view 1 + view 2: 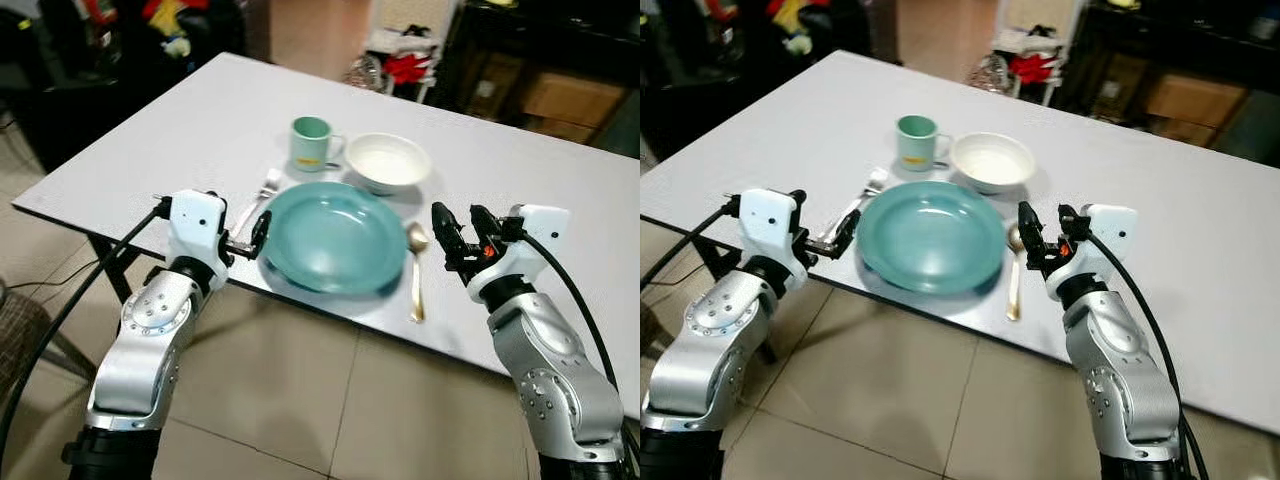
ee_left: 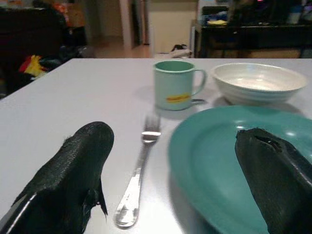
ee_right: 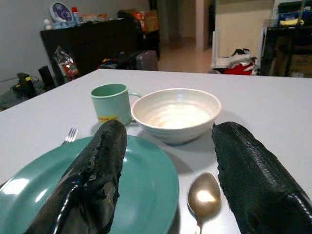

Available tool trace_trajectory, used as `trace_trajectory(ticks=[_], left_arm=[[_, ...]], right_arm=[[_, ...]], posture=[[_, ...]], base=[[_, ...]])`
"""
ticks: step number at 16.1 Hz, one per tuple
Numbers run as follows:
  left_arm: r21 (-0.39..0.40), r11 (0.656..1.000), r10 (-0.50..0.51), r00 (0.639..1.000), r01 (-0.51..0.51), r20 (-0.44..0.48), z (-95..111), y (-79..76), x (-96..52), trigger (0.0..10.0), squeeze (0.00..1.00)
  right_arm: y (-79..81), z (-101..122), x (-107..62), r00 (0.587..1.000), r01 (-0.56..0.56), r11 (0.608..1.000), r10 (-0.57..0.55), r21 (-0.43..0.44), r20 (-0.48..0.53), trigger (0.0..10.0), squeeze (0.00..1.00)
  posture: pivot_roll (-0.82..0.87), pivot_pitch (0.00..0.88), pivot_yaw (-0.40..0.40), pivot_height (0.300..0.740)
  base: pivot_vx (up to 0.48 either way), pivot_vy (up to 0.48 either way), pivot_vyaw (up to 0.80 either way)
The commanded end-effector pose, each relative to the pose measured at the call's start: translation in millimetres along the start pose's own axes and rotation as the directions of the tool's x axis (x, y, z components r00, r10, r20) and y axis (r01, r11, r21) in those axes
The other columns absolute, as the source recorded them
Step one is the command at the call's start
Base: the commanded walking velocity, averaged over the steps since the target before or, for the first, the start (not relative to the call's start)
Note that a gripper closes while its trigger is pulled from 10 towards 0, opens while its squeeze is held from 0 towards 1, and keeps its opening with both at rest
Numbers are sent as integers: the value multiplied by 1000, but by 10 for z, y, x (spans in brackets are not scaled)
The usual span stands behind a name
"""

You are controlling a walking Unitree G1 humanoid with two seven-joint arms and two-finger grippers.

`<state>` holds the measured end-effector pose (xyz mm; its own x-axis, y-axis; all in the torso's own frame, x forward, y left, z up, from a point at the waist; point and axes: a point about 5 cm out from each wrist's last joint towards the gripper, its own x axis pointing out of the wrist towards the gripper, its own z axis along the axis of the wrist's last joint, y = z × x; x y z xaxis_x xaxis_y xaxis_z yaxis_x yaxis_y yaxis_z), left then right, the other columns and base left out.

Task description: Setting the table

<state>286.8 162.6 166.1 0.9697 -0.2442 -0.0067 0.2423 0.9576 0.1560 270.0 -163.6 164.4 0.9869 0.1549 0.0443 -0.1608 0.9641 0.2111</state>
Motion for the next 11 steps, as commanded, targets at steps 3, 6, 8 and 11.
trace_trajectory(ticks=[3,6,8,11], left_arm=[[0,1000,-16,1000,16,4,2,-10,3,10000,0],[0,1000,-19,1000,19,3,-2,-7,0,10000,0],[1,1000,-19,1000,19,2,-5,-4,-7,10000,0],[3,1000,-16,1000,16,-1,-12,21,-23,10000,0]], right_arm=[[-46,-43,3,999,15,1000,-16,-19,-41,10000,0],[-38,-36,11,999,-2,999,0,-33,-34,10000,0],[-37,-47,23,999,-6,999,4,-35,-39,10000,0],[-21,-52,40,999,-26,999,24,-44,-46,10000,0]], posture=[[-36,0,-87,740],[-36,0,-89,740],[-32,0,-93,740],[-31,0,-94,740]], base=[[340,0,-267],[339,0,-267],[341,0,0],[340,0,0]])
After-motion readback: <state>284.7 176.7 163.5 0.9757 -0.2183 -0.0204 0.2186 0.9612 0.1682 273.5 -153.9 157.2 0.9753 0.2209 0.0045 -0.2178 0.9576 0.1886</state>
